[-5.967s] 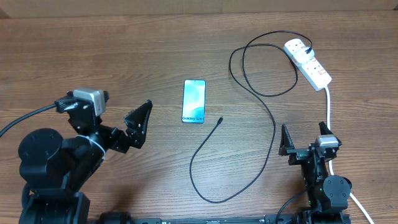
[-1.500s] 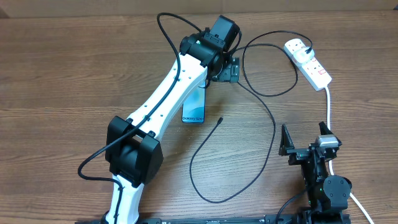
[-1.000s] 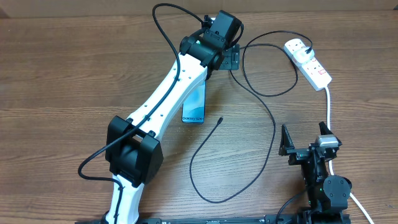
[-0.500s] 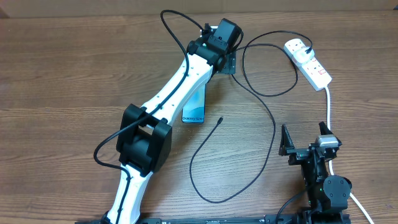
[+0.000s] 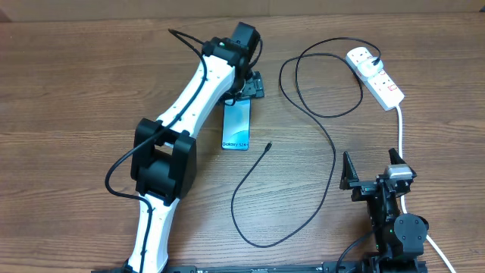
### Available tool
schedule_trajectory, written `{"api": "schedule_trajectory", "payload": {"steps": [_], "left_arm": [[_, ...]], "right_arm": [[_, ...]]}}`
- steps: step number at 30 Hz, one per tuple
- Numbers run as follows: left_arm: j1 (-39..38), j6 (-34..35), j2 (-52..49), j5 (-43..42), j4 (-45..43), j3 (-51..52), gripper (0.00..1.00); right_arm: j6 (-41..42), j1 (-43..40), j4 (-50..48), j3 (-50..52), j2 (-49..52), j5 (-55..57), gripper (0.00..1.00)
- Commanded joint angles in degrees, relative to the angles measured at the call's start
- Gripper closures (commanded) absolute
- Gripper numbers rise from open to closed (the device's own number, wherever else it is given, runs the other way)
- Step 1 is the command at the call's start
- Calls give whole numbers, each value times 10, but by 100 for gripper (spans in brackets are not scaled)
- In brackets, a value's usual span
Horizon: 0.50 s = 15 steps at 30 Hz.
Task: Plug charger to phone and switch on socket
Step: 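Close the left gripper on the phone's long sides and grip it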
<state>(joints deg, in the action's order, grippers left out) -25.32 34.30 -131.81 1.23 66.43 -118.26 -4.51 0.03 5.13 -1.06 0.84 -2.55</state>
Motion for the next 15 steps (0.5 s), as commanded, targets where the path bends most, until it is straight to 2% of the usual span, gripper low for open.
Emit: {"api": "schedule_trajectory", "payload": {"steps": [1,6,15], "left_arm": [[-9,-28,-10,-23,22,-8,0],[-14,-26,-10,-10,25,17,0],[-13,-73,-10,-7,-4,85,0]], "right_arm": [[-2,2,-3,6,-7,3,0],[-2,2,-3,6,-7,3,0],[-3,2,-3,6,-7,3,0]]}}
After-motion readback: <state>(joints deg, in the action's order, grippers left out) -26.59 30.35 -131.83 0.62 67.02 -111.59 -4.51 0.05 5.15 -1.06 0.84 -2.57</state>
